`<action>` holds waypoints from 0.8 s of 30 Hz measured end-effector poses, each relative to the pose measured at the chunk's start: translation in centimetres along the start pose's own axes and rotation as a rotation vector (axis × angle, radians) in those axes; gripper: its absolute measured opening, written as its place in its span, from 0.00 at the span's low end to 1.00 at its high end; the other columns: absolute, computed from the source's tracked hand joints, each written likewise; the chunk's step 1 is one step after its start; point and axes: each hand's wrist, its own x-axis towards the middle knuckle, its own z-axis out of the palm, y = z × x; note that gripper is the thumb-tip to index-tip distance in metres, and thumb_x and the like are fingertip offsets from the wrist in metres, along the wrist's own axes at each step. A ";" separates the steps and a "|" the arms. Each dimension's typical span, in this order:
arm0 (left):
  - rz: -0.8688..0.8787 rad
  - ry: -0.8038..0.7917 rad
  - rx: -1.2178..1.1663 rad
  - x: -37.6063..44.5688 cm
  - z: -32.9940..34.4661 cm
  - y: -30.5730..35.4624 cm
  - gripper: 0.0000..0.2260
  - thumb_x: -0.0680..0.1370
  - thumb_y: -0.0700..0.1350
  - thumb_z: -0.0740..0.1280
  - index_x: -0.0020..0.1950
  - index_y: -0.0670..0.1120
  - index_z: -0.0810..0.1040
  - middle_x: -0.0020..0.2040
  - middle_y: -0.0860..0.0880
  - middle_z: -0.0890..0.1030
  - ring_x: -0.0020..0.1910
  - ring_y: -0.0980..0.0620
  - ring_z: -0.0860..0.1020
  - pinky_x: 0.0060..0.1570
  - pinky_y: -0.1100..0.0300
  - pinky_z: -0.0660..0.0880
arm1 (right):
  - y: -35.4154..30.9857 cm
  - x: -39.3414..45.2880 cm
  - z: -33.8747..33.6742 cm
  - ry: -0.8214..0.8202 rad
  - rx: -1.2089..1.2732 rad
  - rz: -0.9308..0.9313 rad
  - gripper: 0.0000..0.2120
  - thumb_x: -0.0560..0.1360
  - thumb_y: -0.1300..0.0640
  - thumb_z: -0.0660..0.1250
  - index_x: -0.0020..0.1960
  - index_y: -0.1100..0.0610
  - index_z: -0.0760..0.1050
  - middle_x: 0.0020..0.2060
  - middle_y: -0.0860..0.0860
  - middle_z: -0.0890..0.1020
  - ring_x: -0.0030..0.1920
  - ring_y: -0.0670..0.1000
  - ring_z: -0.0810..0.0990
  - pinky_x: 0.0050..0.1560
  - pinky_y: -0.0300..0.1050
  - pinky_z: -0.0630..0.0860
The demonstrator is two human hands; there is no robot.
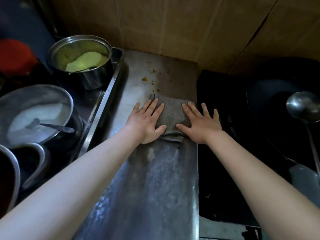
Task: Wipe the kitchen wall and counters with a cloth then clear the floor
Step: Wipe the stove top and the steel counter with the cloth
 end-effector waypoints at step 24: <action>-0.057 0.020 0.030 7.5 -1.9 -1.2 0.33 0.78 0.63 0.46 0.77 0.50 0.38 0.78 0.48 0.41 0.77 0.48 0.42 0.73 0.48 0.42 | 2.4 7.8 -3.2 -0.036 -0.037 -0.039 0.38 0.73 0.27 0.45 0.75 0.40 0.34 0.76 0.41 0.37 0.76 0.56 0.37 0.73 0.62 0.40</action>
